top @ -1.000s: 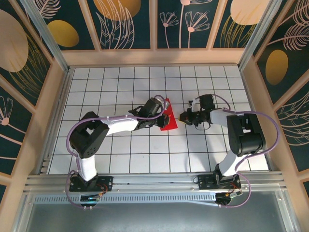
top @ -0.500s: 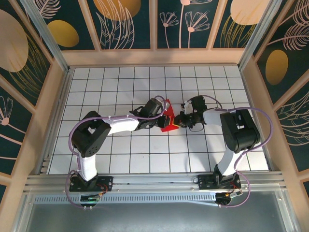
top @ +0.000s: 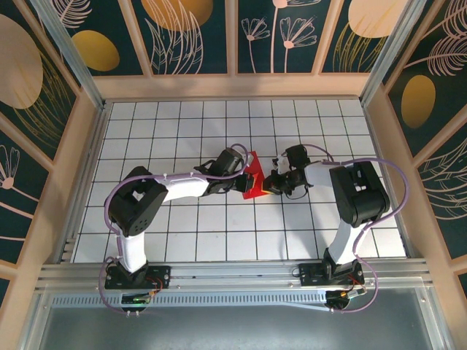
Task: Fold a paper plane with a square sheet of paper (fold left side to right side)
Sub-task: Fold the triangle a second time at the center of the table.
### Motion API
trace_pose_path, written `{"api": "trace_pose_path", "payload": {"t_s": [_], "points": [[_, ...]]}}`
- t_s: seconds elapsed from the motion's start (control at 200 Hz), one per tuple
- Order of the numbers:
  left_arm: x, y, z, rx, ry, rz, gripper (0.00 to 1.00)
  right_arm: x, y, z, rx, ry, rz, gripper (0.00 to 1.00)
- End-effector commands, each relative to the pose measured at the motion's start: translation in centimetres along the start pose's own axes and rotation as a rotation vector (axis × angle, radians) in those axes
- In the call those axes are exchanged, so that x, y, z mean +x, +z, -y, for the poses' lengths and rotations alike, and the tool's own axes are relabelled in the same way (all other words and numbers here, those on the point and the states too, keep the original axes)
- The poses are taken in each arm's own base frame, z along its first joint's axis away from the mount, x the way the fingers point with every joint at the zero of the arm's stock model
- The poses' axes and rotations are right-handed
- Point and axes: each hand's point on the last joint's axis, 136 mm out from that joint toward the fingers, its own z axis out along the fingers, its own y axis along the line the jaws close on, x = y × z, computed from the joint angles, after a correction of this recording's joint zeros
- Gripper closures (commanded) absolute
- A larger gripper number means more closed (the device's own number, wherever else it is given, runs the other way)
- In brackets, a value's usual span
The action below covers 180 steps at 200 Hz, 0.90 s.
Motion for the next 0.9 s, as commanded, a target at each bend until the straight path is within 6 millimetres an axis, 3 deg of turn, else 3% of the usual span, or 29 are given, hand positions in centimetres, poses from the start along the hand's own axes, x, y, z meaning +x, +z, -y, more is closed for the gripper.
{"api": "trace_pose_path", "payload": {"t_s": [0.0, 0.45, 0.896], "points": [[1.1, 0.5, -1.6, -0.035, -0.028, -0.036, 1.0, 0.8, 0.7, 1.0, 0.051, 0.002, -0.041, 1.0], [1.5, 0.8, -3.8, -0.079, -0.037, -0.057, 1.0, 1.3, 0.9, 1.2, 0.056, 0.005, -0.058, 1.0], [0.7, 1.1, -4.9, -0.127, -0.013, -0.048, 1.0, 1.5, 1.1, 1.3, 0.06, 0.009, -0.068, 1.0]]}}
